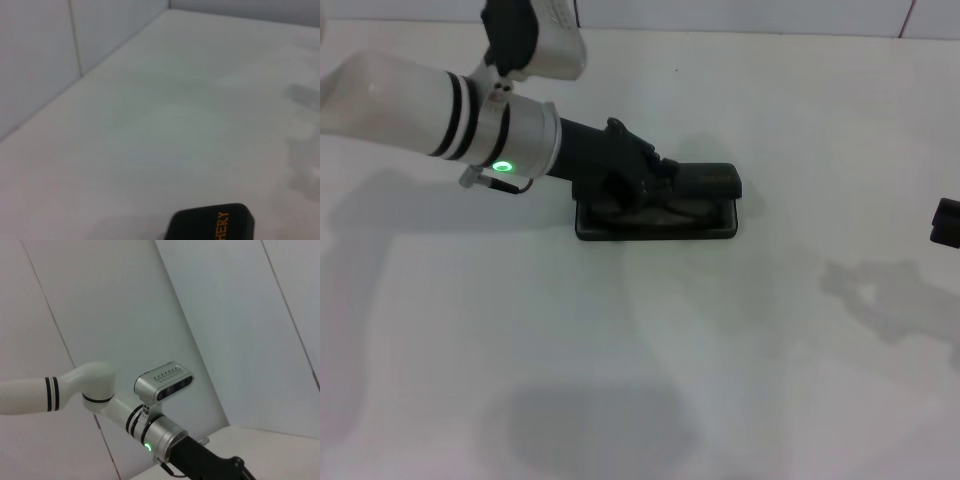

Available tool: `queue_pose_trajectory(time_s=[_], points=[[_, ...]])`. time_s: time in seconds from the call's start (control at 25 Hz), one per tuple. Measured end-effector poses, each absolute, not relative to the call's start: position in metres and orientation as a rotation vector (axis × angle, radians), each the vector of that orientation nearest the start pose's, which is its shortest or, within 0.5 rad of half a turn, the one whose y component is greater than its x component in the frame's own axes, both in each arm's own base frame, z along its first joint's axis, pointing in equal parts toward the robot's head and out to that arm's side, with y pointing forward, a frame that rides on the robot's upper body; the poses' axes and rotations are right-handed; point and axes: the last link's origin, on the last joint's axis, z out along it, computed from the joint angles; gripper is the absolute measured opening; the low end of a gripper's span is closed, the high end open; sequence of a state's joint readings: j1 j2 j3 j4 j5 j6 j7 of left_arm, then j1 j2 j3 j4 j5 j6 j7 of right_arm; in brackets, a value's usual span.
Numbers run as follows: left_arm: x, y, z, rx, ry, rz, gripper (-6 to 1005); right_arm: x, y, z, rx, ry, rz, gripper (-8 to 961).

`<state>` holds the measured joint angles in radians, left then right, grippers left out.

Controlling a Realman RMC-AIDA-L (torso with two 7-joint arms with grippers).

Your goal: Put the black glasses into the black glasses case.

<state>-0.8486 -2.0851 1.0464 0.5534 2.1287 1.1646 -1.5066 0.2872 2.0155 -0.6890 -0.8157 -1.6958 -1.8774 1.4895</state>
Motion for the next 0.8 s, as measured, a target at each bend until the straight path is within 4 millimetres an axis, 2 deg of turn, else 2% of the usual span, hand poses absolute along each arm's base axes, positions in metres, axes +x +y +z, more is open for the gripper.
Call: queue_pose_trajectory(time_s=[0.24, 0.44, 0.56, 0.64, 0.8], points=[[-0.190, 0.392, -0.069, -2.940, -0.331, -0.124, 185, 0.275, 0.272, 0.069, -2.638, 0.635, 1.075, 248], [-0.184, 0.382, -0.064, -2.985, -0.320, -0.213, 186, 0.272, 0.275, 0.066, -2.651, 0.617, 1.081, 253], [-0.171, 0.375, -0.042, -2.972, -0.274, -0.401, 203, 0.269, 0.277, 0.064, -2.668, 0.589, 1.077, 256], [-0.162, 0.365, -0.019, -2.945, -0.232, -0.582, 220, 0.265, 0.279, 0.060, -2.693, 0.567, 1.070, 259], [-0.162, 0.343, 0.021, -2.909, -0.101, -0.836, 254, 0.252, 0.283, 0.047, -2.791, 0.487, 1.041, 263]])
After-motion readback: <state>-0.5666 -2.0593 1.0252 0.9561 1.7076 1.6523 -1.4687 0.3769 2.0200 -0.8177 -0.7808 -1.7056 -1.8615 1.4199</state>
